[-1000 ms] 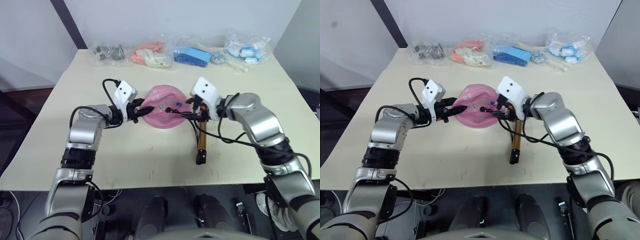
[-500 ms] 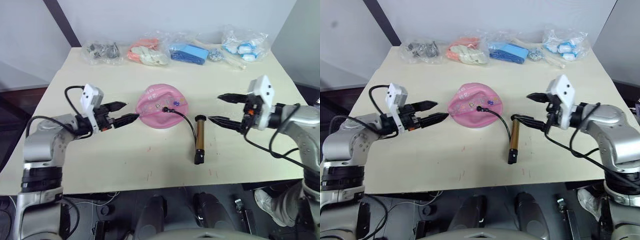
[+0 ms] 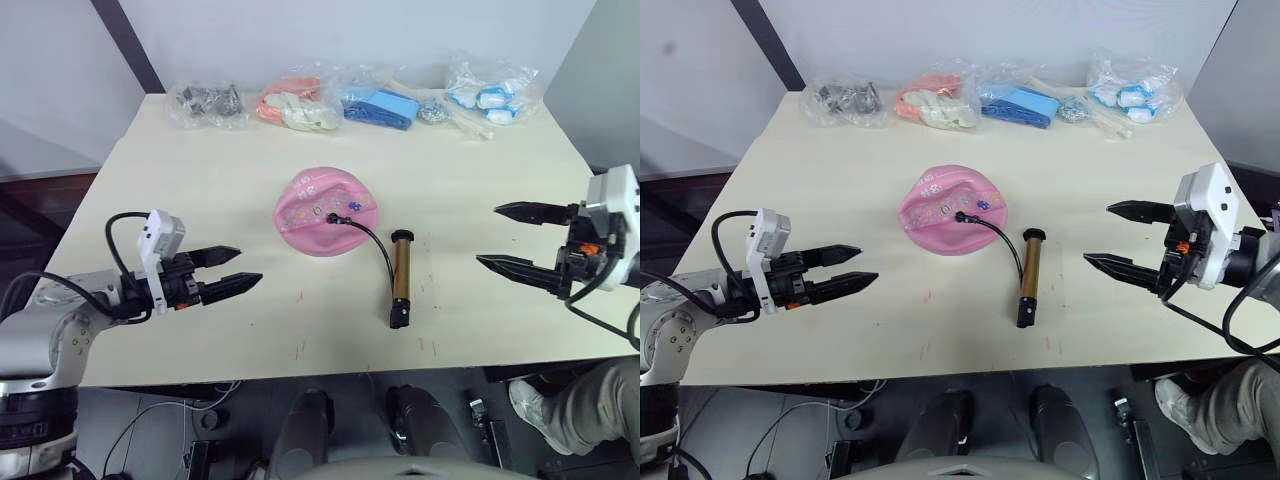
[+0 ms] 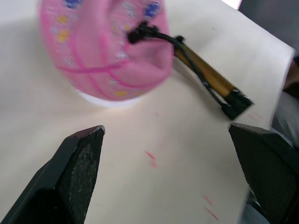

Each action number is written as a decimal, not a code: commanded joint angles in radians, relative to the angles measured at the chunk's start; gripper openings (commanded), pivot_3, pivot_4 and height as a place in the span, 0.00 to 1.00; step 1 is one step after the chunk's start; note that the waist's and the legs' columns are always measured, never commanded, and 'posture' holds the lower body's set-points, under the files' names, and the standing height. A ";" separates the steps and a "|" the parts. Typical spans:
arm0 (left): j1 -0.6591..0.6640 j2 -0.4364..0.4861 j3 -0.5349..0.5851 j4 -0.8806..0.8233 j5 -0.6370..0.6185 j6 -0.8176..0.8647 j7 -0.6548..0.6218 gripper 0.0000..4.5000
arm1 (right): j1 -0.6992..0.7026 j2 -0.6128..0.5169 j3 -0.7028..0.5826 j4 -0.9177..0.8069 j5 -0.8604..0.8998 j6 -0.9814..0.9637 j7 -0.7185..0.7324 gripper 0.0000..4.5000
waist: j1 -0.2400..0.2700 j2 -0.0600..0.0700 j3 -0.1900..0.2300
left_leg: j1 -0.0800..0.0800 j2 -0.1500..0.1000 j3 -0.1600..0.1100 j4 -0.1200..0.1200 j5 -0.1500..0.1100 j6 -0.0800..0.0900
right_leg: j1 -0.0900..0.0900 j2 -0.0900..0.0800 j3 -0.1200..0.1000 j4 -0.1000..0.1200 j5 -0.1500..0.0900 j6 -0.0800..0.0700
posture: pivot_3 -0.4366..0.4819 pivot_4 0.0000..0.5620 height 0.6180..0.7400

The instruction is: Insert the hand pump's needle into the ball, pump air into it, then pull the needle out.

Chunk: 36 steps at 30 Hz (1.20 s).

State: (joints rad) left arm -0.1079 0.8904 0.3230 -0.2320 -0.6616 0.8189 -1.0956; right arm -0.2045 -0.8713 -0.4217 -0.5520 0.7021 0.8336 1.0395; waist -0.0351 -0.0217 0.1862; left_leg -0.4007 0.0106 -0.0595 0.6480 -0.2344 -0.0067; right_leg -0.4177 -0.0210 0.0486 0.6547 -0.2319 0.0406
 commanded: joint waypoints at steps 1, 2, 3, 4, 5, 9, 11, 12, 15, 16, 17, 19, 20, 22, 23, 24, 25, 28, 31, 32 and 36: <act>0.003 0.022 -0.027 -0.135 -0.055 0.054 0.021 1.00 | 0.022 -0.033 -0.058 -0.029 0.026 -0.024 -0.015 0.99 | 0.000 0.000 0.000 | 0.000 0.000 0.000 0.000 0.000 0.000 | 0.000 0.000 0.000 0.000 0.000 0.000 | 0.48 0.27 1.00; -0.001 0.022 -0.044 -0.171 -0.074 0.082 0.033 1.00 | 0.032 -0.040 -0.065 -0.032 0.029 -0.025 -0.018 0.99 | 0.001 0.000 0.000 | 0.000 0.000 0.000 0.000 0.000 0.000 | 0.000 0.000 0.000 0.000 0.000 0.000 | 0.48 0.27 1.00; -0.006 0.025 -0.055 -0.191 -0.086 0.100 0.039 1.00 | 0.035 -0.045 -0.065 -0.034 0.033 -0.025 -0.023 0.99 | 0.001 0.000 0.000 | 0.000 0.000 0.000 0.000 0.000 0.000 | 0.000 0.000 0.000 0.000 0.000 0.000 | 0.48 0.27 1.00; -0.032 0.015 -0.077 -0.222 -0.120 0.148 0.069 1.00 | 0.038 -0.050 -0.069 -0.038 0.038 -0.023 -0.031 0.99 | 0.001 0.000 0.000 | 0.000 0.000 0.000 0.000 0.000 0.000 | 0.000 0.000 0.001 0.000 0.000 0.000 | 0.48 0.27 1.00; -0.077 -0.011 -0.110 -0.260 -0.159 0.211 0.121 1.00 | 0.048 -0.055 -0.076 -0.045 0.041 -0.021 -0.039 0.99 | 0.002 -0.001 0.000 | 0.000 0.000 0.001 0.000 0.000 0.000 | 0.000 0.000 0.001 0.000 0.000 0.000 | 0.48 0.27 1.00; -0.299 -0.137 -0.225 -0.294 -0.232 0.481 0.343 1.00 | 0.069 -0.075 -0.091 -0.065 0.058 -0.018 -0.065 0.99 | 0.020 -0.002 0.001 | 0.000 -0.001 -0.002 0.004 0.000 0.000 | 0.002 0.002 -0.001 0.001 0.002 0.005 | 0.48 0.27 1.00; -0.386 -0.193 -0.253 -0.268 -0.252 0.579 0.404 1.00 | 0.067 -0.086 -0.087 -0.065 0.055 -0.018 -0.081 0.99 | 0.020 -0.002 0.001 | 0.000 -0.001 -0.001 0.004 0.000 0.000 | 0.002 0.002 0.000 0.001 0.003 0.006 | 0.48 0.27 1.00; -0.418 -0.215 -0.262 -0.255 -0.255 0.611 0.427 1.00 | 0.064 -0.091 -0.081 -0.064 0.057 -0.017 -0.089 0.99 | 0.017 -0.002 0.001 | 0.000 -0.001 -0.001 0.005 0.000 0.000 | 0.002 0.003 0.001 0.001 0.003 0.006 | 0.48 0.27 1.00; -0.524 -0.368 -0.249 -0.159 -0.251 0.775 0.555 1.00 | 0.075 -0.110 -0.102 -0.073 0.070 -0.002 -0.105 0.99 | 0.016 -0.002 0.001 | 0.001 -0.001 0.000 0.004 0.000 0.000 | 0.002 0.003 0.002 0.002 0.003 0.006 | 0.48 0.27 1.00; -0.545 -0.395 -0.245 -0.128 -0.272 0.793 0.588 1.00 | 0.072 -0.116 -0.103 -0.074 0.075 0.004 -0.113 0.99 | 0.018 -0.002 0.001 | 0.001 -0.001 0.000 0.004 0.000 0.000 | 0.002 0.003 0.001 0.002 0.003 0.006 | 0.48 0.27 1.00; -0.558 -0.415 -0.247 -0.105 -0.296 0.795 0.617 1.00 | 0.074 -0.122 -0.103 -0.074 0.076 0.005 -0.118 0.99 | 0.018 -0.002 0.001 | 0.001 -0.001 -0.001 0.004 0.000 0.000 | 0.002 0.004 0.001 0.002 0.003 0.006 | 0.48 0.27 1.00; -0.583 -0.451 -0.264 -0.060 -0.318 0.795 0.695 1.00 | 0.080 -0.130 -0.103 -0.074 0.078 0.007 -0.127 0.99 | 0.015 -0.002 0.001 | 0.001 -0.001 -0.001 0.004 0.000 0.000 | 0.002 0.004 0.002 0.002 0.003 0.005 | 0.48 0.27 1.00; -0.596 -0.467 -0.275 -0.038 -0.327 0.795 0.727 1.00 | 0.082 -0.133 -0.102 -0.075 0.078 0.008 -0.131 0.99 | 0.015 -0.002 0.001 | 0.001 -0.001 -0.001 0.004 0.000 0.000 | 0.002 0.004 0.002 0.002 0.003 0.005 | 0.48 0.27 1.00; -0.641 -0.559 -0.307 0.030 -0.298 0.795 0.830 1.00 | 0.092 -0.140 -0.105 -0.074 0.073 0.014 -0.139 0.99 | 0.022 -0.002 0.001 | 0.001 -0.001 -0.001 0.004 0.000 0.000 | 0.002 0.003 0.002 0.003 0.003 0.005 | 0.48 0.27 1.00; -0.657 -0.586 -0.317 0.048 -0.297 0.795 0.858 1.00 | 0.092 -0.142 -0.102 -0.073 0.074 0.014 -0.144 0.99 | 0.027 -0.002 0.001 | 0.001 -0.002 -0.001 0.004 0.000 0.000 | 0.002 0.003 0.002 0.003 0.003 0.005 | 0.48 0.27 1.00; -0.669 -0.610 -0.328 0.065 -0.292 0.795 0.894 1.00 | 0.098 -0.144 -0.104 -0.074 0.073 0.012 -0.146 0.99 | 0.031 -0.002 0.001 | 0.000 -0.002 -0.002 0.005 0.000 0.000 | 0.002 0.002 0.001 0.003 0.003 0.006 | 0.48 0.27 1.00; -0.680 -0.630 -0.338 0.084 -0.292 0.795 0.922 1.00 | 0.104 -0.145 -0.106 -0.076 0.074 0.013 -0.150 0.99 | 0.031 -0.003 0.001 | -0.001 -0.003 -0.002 0.006 0.000 0.000 | 0.003 0.002 0.002 0.002 0.003 0.006 | 0.48 0.27 1.00; -0.708 -0.665 -0.351 0.150 -0.296 0.795 0.999 1.00 | 0.113 -0.147 -0.100 -0.080 0.069 0.011 -0.163 0.99 | 0.023 -0.003 0.001 | 0.000 -0.004 0.000 0.006 0.000 0.000 | 0.003 0.001 0.004 0.001 0.004 0.007 | 0.48 0.27 1.00; -0.744 -0.692 -0.349 0.213 -0.285 0.795 1.043 1.00 | 0.115 -0.148 -0.093 -0.081 0.068 0.011 -0.178 0.99 | 0.020 -0.003 0.001 | 0.000 -0.003 0.000 0.005 0.000 0.000 | 0.002 0.002 0.004 0.003 0.004 0.007 | 0.48 0.27 1.00; -0.754 -0.701 -0.344 0.232 -0.280 0.795 1.058 1.00 | 0.115 -0.147 -0.091 -0.081 0.067 0.010 -0.182 0.99 | 0.022 -0.002 0.001 | 0.001 -0.003 -0.001 0.005 0.000 0.000 | 0.002 0.002 0.004 0.003 0.004 0.006 | 0.48 0.27 1.00; -0.795 -0.745 -0.330 0.292 -0.249 0.795 1.089 1.00 | 0.119 -0.148 -0.083 -0.086 0.068 0.013 -0.199 0.99 | 0.022 -0.003 0.001 | 0.000 -0.004 0.000 0.005 0.000 0.000 | 0.002 0.002 0.004 0.003 0.004 0.007 | 0.48 0.27 1.00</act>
State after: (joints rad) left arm -0.8681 0.1643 -0.0300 0.0533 -0.9234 1.6127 -0.0175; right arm -0.0833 -1.0041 -0.4886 -0.6110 0.7675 0.8494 0.8532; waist -0.0132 -0.0243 0.1876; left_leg -0.4002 0.0069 -0.0590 0.6533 -0.2342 -0.0069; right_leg -0.4152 -0.0193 0.0531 0.6578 -0.2280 0.0473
